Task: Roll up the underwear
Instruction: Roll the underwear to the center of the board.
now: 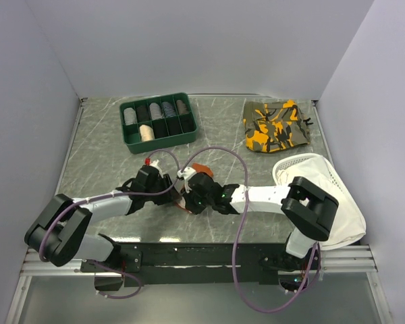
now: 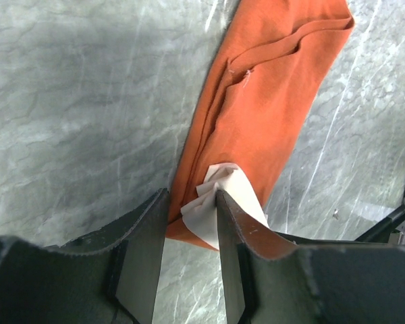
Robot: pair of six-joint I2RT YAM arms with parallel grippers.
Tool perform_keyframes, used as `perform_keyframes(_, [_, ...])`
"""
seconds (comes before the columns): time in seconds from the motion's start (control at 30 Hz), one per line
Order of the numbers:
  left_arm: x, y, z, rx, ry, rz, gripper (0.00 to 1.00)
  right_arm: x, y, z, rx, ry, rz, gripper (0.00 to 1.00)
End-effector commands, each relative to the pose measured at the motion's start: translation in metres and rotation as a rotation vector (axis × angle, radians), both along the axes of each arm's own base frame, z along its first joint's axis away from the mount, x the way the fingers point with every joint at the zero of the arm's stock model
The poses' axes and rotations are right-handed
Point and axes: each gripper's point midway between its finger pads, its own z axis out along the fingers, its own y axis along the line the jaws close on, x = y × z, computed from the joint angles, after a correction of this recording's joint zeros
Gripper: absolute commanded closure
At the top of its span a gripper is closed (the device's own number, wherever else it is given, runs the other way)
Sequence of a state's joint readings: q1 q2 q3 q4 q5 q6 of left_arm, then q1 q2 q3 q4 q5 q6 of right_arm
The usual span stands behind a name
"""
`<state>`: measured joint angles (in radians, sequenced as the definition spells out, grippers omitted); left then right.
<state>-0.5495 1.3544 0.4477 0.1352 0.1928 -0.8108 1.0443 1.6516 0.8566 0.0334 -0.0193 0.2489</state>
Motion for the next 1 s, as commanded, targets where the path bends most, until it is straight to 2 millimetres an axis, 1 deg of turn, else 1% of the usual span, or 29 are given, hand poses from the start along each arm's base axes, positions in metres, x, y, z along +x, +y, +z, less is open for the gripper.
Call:
perform_keyframes(0.0, [-0.01,0.017,-0.009,0.074,0.03,0.031,0.58,0.005,0.008,0.016,0.119,0.029,-0.013,0.91])
perform_keyframes(0.07, [-0.009,0.02,-0.007,0.088,0.024,0.049,0.56,0.006,0.009,0.019,0.159,0.058,0.001,0.96])
perform_keyframes(0.1, [-0.004,0.022,0.0,0.086,0.002,0.064,0.54,0.005,0.008,0.019,0.174,0.077,-0.005,0.98])
perform_keyframes(0.13, [-0.001,0.023,0.005,0.084,-0.016,0.077,0.51,0.006,0.009,0.022,0.2,0.08,0.0,0.98])
perform_keyframes(0.17, [-0.001,0.032,0.003,0.109,-0.005,0.105,0.5,0.004,0.008,0.023,0.225,0.107,0.015,0.98])
perform_keyframes(0.2, [0.002,0.035,0.012,0.1,-0.029,0.123,0.48,0.003,0.009,0.024,0.242,0.121,0.015,0.98])
perform_keyframes(0.23, [0.003,0.037,0.016,0.097,-0.04,0.139,0.43,0.003,0.012,0.028,0.269,0.127,0.03,0.98])
perform_keyframes(0.27, [0.005,0.045,0.017,0.104,-0.042,0.17,0.42,0.0,0.012,0.029,0.288,0.149,0.052,0.97])
perform_keyframes(0.3, [0.007,0.048,0.025,0.091,-0.065,0.187,0.39,0.0,0.013,0.03,0.299,0.163,0.057,0.97])
perform_keyframes(0.33, [0.008,0.052,0.028,0.085,-0.071,0.205,0.36,0.0,0.014,0.031,0.314,0.17,0.067,0.96])
perform_keyframes(0.37, [0.008,0.059,0.032,0.077,-0.084,0.229,0.35,-0.001,0.016,0.03,0.318,0.183,0.079,0.95])
perform_keyframes(0.4, [0.008,0.062,0.033,0.072,-0.087,0.24,0.35,-0.004,0.019,0.032,0.333,0.203,0.103,0.95])
perform_keyframes(0.43, [0.008,0.065,0.034,0.066,-0.09,0.251,0.34,-0.006,0.02,0.028,0.332,0.221,0.117,0.95])
perform_keyframes(0.5, [0.007,0.07,0.037,0.056,-0.105,0.268,0.34,-0.008,0.025,0.031,0.347,0.237,0.148,0.94])
perform_keyframes(0.57, [0.004,0.072,0.036,0.051,-0.107,0.272,0.33,-0.011,0.026,0.029,0.357,0.255,0.164,0.93])
perform_keyframes(0.6, [0.003,0.072,0.036,0.046,-0.107,0.27,0.33,-0.011,0.027,0.031,0.372,0.261,0.175,0.93])
perform_keyframes(0.7, [0.001,0.07,0.034,0.037,-0.104,0.261,0.33,-0.012,0.027,0.024,0.375,0.308,0.188,0.92])
perform_keyframes(0.73, [0.0,0.068,0.034,0.028,-0.104,0.25,0.34,-0.013,0.026,0.017,0.372,0.338,0.191,0.92])
perform_keyframes(0.77, [-0.002,0.067,0.033,0.022,-0.103,0.244,0.34,-0.013,0.025,0.015,0.38,0.363,0.179,0.92])
perform_keyframes(0.8, [-0.001,0.065,0.035,0.013,-0.114,0.235,0.34,-0.011,0.026,0.015,0.398,0.365,0.177,0.91])
perform_keyframes(0.83, [-0.002,0.062,0.036,-0.003,-0.115,0.217,0.34,-0.01,0.022,0.008,0.4,0.388,0.163,0.91])
perform_keyframes(0.9, [-0.003,0.058,0.04,-0.023,-0.136,0.187,0.34,-0.006,0.022,0.009,0.435,0.404,0.144,0.91])
perform_keyframes(0.93, [-0.005,0.053,0.043,-0.047,-0.148,0.16,0.34,-0.004,0.019,0.004,0.439,0.421,0.127,0.91])
perform_keyframes(0.97, [-0.006,0.051,0.045,-0.062,-0.158,0.148,0.35,-0.002,0.02,0.007,0.459,0.425,0.117,0.91])
